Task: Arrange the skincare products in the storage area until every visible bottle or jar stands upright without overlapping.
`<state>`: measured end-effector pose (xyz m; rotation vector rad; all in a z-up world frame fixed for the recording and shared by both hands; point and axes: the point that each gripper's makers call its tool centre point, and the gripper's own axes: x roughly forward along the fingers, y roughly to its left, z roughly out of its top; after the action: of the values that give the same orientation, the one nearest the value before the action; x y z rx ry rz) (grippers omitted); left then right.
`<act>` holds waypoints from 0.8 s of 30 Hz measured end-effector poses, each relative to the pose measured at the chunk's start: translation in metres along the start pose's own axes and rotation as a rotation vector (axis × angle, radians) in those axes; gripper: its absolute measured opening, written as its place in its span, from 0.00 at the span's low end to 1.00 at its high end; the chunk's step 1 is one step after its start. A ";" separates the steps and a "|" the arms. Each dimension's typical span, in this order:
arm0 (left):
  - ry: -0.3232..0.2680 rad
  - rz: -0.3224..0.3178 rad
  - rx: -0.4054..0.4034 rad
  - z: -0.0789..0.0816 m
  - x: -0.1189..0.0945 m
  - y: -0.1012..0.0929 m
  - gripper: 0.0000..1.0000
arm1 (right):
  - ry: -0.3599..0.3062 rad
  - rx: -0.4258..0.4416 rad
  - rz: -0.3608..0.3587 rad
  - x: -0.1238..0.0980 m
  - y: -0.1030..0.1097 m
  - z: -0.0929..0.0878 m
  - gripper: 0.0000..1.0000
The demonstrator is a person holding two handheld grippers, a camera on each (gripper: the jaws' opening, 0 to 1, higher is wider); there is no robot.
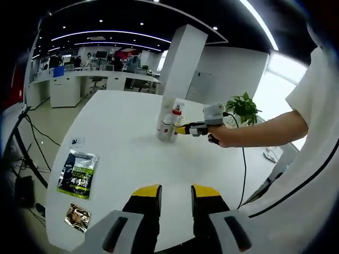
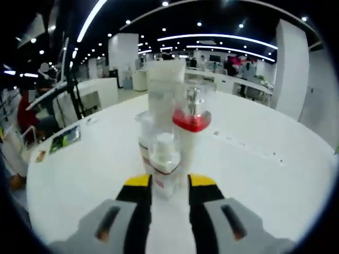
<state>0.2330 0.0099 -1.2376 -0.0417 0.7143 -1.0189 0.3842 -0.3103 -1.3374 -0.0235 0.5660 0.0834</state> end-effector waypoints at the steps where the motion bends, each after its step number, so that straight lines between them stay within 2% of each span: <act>1: -0.001 0.003 -0.002 0.000 -0.001 0.001 0.22 | 0.008 0.005 -0.003 0.000 -0.001 -0.002 0.24; 8: -0.005 0.019 -0.022 -0.005 -0.006 0.006 0.22 | 0.019 0.021 -0.009 -0.001 -0.001 -0.003 0.24; 13: 0.000 0.012 -0.020 -0.004 -0.004 0.005 0.22 | 0.010 0.067 -0.022 -0.001 -0.005 -0.002 0.25; 24: 0.007 0.007 -0.015 -0.003 -0.001 0.005 0.22 | -0.002 0.144 -0.006 0.001 -0.001 -0.001 0.28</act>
<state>0.2347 0.0142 -1.2408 -0.0485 0.7277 -1.0074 0.3848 -0.3109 -1.3388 0.1150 0.5691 0.0365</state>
